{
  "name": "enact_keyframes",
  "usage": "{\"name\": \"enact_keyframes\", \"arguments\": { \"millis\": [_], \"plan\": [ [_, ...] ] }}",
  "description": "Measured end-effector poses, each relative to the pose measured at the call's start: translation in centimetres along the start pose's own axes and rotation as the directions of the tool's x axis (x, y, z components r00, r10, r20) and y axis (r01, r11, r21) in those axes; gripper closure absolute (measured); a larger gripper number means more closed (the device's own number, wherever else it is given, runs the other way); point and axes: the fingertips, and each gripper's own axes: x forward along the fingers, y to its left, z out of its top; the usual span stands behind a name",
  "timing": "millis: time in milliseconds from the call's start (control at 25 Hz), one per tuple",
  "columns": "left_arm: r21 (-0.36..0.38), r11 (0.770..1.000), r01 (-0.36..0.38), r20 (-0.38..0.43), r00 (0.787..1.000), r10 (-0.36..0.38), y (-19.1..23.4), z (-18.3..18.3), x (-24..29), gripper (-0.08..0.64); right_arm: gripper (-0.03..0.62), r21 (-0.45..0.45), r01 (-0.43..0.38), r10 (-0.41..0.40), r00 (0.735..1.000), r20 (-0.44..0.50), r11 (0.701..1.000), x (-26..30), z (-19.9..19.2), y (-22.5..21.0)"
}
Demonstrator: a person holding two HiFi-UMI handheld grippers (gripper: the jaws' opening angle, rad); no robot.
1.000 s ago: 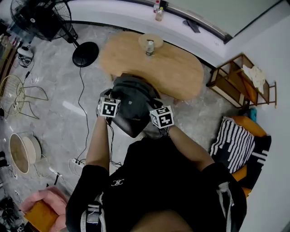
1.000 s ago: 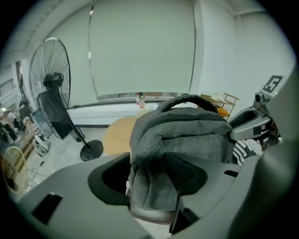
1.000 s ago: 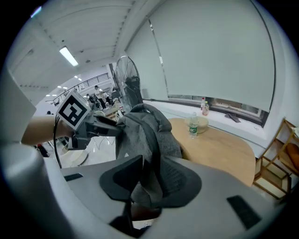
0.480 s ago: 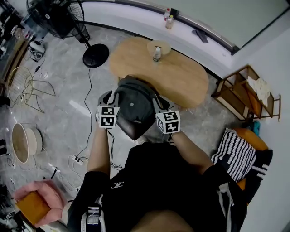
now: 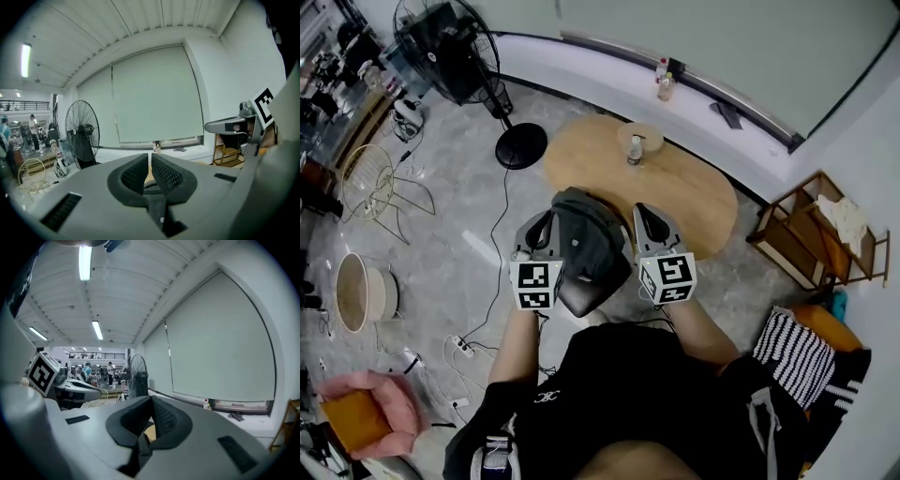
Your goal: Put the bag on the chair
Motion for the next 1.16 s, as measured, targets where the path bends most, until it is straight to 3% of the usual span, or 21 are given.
{"name": "enact_keyframes", "arguments": {
  "millis": [200,360,520,960,1160],
  "plan": [
    [-0.067,0.997,-0.036,0.051,0.998,0.040,-1.2,4.4,-2.4,0.523,0.580,0.005,0.039,-0.039,0.998,0.052,0.999,-2.6,3.7,-2.6],
    [-0.076,0.996,-0.057,0.071,0.996,0.062,-2.2,6.3,-3.5,0.522,0.580,0.012,0.070,-0.071,0.994,0.078,0.997,-4.5,5.7,-4.4],
    [-0.119,0.992,-0.040,0.084,0.995,0.050,-3.2,7.1,-3.7,0.522,0.580,0.005,0.081,-0.081,0.993,0.084,0.997,-5.3,6.1,-5.5],
    [-0.103,0.990,-0.091,0.091,0.991,0.101,-3.8,7.7,-3.7,0.522,0.580,0.010,0.030,-0.031,0.994,0.103,0.999,-6.6,6.0,-6.2],
    [-0.100,0.991,-0.094,0.097,0.990,0.104,-4.8,8.0,-3.8,0.522,0.580,-0.042,0.040,-0.036,0.996,0.084,0.998,-7.0,5.3,-6.3]
  ]
}}
